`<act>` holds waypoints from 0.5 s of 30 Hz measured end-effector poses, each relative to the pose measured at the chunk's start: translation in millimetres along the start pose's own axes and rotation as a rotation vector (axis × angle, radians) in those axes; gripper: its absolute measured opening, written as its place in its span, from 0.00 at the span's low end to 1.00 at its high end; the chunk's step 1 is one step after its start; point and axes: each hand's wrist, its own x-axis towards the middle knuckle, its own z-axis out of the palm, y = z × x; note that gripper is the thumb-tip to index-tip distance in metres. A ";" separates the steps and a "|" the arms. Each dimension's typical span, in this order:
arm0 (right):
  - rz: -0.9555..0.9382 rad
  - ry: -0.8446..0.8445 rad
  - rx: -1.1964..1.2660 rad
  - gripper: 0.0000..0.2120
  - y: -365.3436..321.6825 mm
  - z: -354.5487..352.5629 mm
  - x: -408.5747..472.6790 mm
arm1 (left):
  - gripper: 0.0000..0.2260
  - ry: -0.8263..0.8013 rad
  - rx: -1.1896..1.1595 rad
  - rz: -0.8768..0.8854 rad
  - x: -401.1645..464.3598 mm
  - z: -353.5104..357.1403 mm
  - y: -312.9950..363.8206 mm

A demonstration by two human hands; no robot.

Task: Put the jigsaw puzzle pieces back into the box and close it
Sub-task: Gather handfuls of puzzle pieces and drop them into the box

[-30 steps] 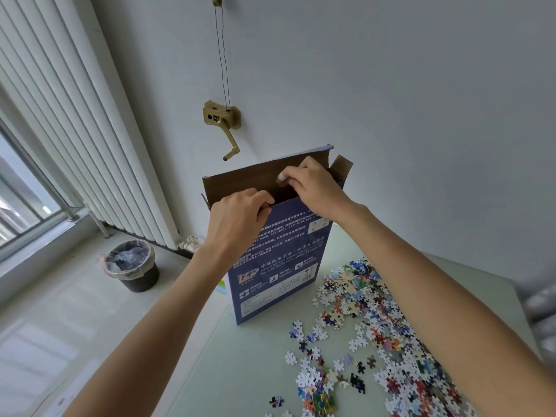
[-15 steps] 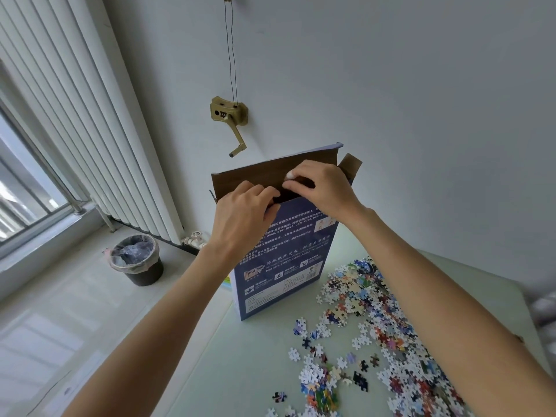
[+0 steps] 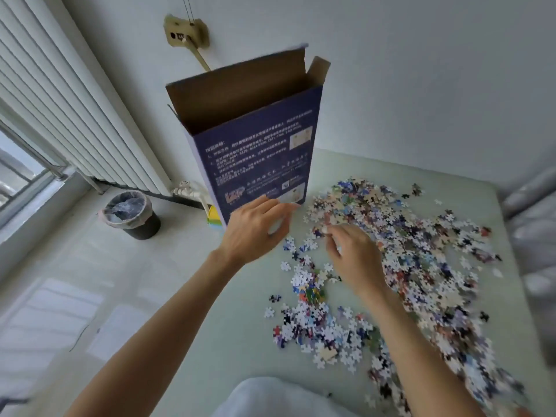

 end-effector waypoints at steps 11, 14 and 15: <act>0.611 -0.442 -0.044 0.19 92.8 10.3 -220.6 | 0.27 -0.821 -0.071 -0.612 -157.2 93.1 67.5; 0.693 -0.367 -0.063 0.20 105.2 0.9 -262.2 | 0.39 -0.864 -0.021 -0.706 -184.6 108.0 81.6; 0.718 -0.342 -0.100 0.22 109.2 0.3 -275.8 | 0.42 -0.873 -0.026 -0.743 -192.8 113.2 85.8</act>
